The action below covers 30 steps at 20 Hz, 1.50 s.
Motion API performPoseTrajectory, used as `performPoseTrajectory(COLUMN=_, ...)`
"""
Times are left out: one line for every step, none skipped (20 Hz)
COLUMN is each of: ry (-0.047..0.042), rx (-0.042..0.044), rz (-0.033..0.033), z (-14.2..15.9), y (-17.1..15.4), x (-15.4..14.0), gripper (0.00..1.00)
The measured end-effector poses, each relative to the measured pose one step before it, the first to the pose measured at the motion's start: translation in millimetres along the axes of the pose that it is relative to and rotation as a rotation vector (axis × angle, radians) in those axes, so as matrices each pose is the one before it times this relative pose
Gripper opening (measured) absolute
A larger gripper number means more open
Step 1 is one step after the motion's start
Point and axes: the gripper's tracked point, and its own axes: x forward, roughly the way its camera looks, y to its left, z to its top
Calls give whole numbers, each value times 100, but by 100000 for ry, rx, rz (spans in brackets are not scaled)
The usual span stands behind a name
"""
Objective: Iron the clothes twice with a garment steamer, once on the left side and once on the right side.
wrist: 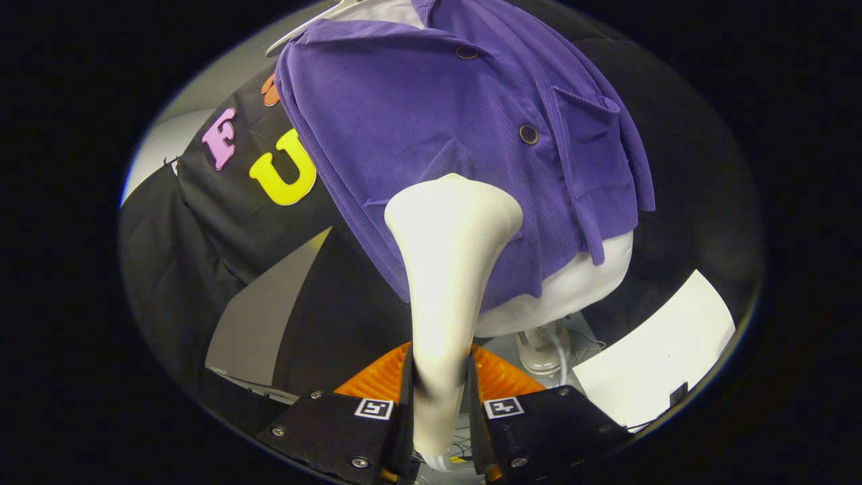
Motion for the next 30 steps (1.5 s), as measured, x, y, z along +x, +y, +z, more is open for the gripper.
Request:
performPoseTrajectory(ry=1838, rx=-65, rz=-729, z=-906, y=-384, x=467, gripper=34)
performPoseTrajectory(ry=1230, rx=177, rz=-952, z=-710, y=-471, x=517, gripper=34)
performPoseTrajectory(ry=890, rx=16, rz=-829, z=-535, y=-319, x=512, gripper=35)
performPoseTrajectory(ry=872, rx=-4, rz=-1000, z=-713, y=-489, x=337, gripper=35)
performPoseTrajectory(ry=1272, rx=143, rz=-961, z=-903, y=-612, x=241, gripper=35)
performPoseTrajectory(ry=1260, rx=204, rz=-687, z=-639, y=-365, x=232, gripper=35)
performPoseTrajectory(ry=1145, rx=559, rz=-465, z=-579, y=-227, x=398, gripper=35)
performPoseTrajectory(ry=1246, rx=1261, rz=-237, z=-617, y=-274, x=116, gripper=35)
performPoseTrajectory(ry=809, rx=1604, rz=25, z=-558, y=-133, x=18, gripper=35)
performPoseTrajectory(ry=111, rx=1206, rz=519, z=-258, y=6, x=-134, gripper=35)
performPoseTrajectory(ry=-431, rx=715, rz=715, z=-360, y=37, x=-656, gripper=35)
performPoseTrajectory(ry=-1133, rx=398, rz=864, z=-76, y=218, x=-895, gripper=35)
performPoseTrajectory(ry=-2140, rx=-53, rz=1132, z=139, y=476, x=-1063, gripper=35)
performPoseTrajectory(ry=-2214, rx=-808, rz=1498, z=493, y=473, x=-1129, gripper=35)
performPoseTrajectory(ry=-2294, rx=-1076, rz=1520, z=595, y=694, x=-1273, gripper=35)
performPoseTrajectory(ry=-2209, rx=-1816, rz=1659, z=713, y=644, x=-1382, gripper=35)
performPoseTrajectory(ry=-1950, rx=-1818, rz=1591, z=751, y=734, x=-1449, gripper=35)
performPoseTrajectory(ry=-1956, rx=-1716, rz=1592, z=869, y=779, x=-1468, gripper=35)
performPoseTrajectory(ry=-2326, rx=-1611, rz=1590, z=1068, y=788, x=-1460, gripper=35)
performPoseTrajectory(ry=-2869, rx=-1410, rz=1347, z=1169, y=707, x=-1481, gripper=34)
performPoseTrajectory(ry=-3310, rx=-1344, rz=1343, z=1264, y=671, x=-1353, gripper=35)
performPoseTrajectory(ry=-3332, rx=-1099, rz=1385, z=1522, y=749, x=-1335, gripper=35)
performPoseTrajectory(ry=-3567, rx=-1020, rz=1178, z=1438, y=639, x=-1130, gripper=35)
performPoseTrajectory(ry=-2982, rx=-1119, rz=1154, z=1462, y=426, x=-999, gripper=35)
performPoseTrajectory(ry=-2394, rx=-1324, rz=895, z=1330, y=426, x=-887, gripper=34)
performPoseTrajectory(ry=-2573, rx=-1461, rz=315, z=1554, y=344, x=-790, gripper=34)
performPoseTrajectory(ry=-2569, rx=-2144, rz=-189, z=1728, y=791, x=-628, gripper=34)
performPoseTrajectory(ry=-2878, rx=-2138, rz=-176, z=1720, y=278, x=-300, gripper=34)
performPoseTrajectory(ry=-3440, rx=-1687, rz=-158, z=1567, y=114, x=-428, gripper=34)
performPoseTrajectory(ry=-3008, rx=-1376, rz=-11, z=1702, y=135, x=-247, gripper=34)
